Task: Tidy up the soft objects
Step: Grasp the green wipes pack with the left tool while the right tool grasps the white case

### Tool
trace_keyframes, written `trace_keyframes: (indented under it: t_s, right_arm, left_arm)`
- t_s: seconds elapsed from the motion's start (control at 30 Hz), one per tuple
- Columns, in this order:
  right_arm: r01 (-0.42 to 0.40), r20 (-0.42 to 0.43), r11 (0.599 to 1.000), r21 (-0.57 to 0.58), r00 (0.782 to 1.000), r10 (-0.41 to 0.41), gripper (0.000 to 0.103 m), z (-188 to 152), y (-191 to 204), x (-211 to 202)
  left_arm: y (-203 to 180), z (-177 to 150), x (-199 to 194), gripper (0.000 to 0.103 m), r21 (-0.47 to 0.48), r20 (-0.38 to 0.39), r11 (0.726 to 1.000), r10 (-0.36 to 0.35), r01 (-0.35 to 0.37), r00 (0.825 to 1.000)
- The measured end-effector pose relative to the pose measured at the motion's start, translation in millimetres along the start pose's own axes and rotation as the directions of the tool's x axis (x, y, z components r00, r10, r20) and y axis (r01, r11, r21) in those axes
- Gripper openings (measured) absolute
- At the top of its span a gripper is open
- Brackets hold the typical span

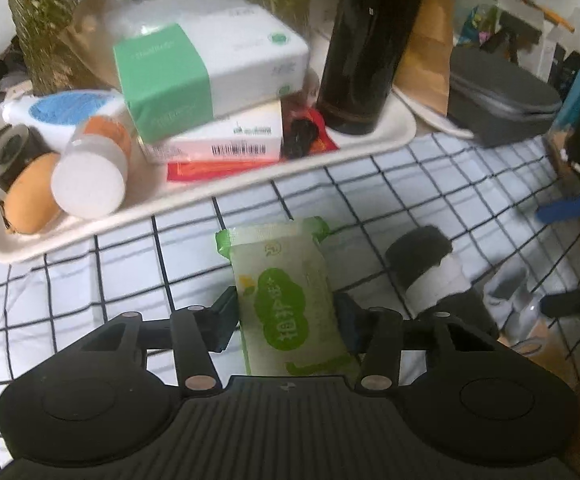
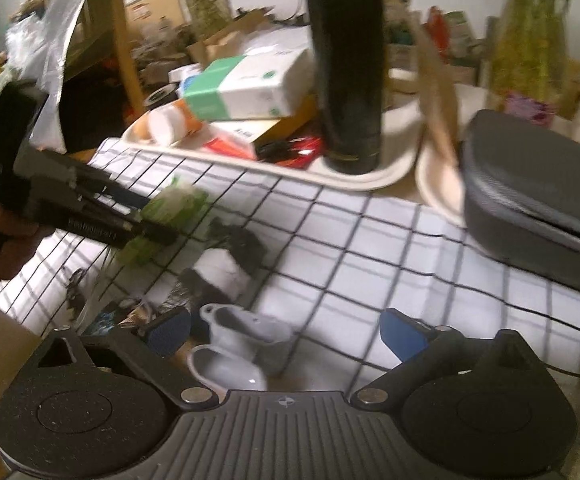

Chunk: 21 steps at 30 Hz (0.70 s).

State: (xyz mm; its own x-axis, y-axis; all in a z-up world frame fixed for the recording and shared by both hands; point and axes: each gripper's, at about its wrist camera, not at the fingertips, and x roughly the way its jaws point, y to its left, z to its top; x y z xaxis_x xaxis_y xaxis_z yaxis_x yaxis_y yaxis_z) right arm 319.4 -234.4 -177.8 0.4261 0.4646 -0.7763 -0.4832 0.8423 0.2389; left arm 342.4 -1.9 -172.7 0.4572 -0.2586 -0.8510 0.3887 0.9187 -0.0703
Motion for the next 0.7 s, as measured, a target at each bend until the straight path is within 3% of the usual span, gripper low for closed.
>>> trace_keyframes:
  t_s: [0.27, 0.43, 0.7]
  right_arm:
    - [-0.068, -0.076, 0.998, -0.006, 0.995, 0.067, 0.08, -5, 3, 26]
    - [-0.114, -0.108, 0.993, -0.019, 0.988, 0.111, 0.051, -8, 10, 35]
    - [-0.065, -0.052, 0.998, -0.013, 0.997, 0.064, 0.045, -3, 4, 16]
  left_arm:
    - [8, 9, -19, 0.048, -0.018, 0.096, 1.0, 0.002, -0.001, 0.995]
    - [12, 12, -26, 0.048, -0.033, 0.121, 0.999, -0.014, 0.019, 0.993]
    - [16, 13, -36, 0.048, -0.053, 0.147, 0.998, -0.028, 0.036, 0.989]
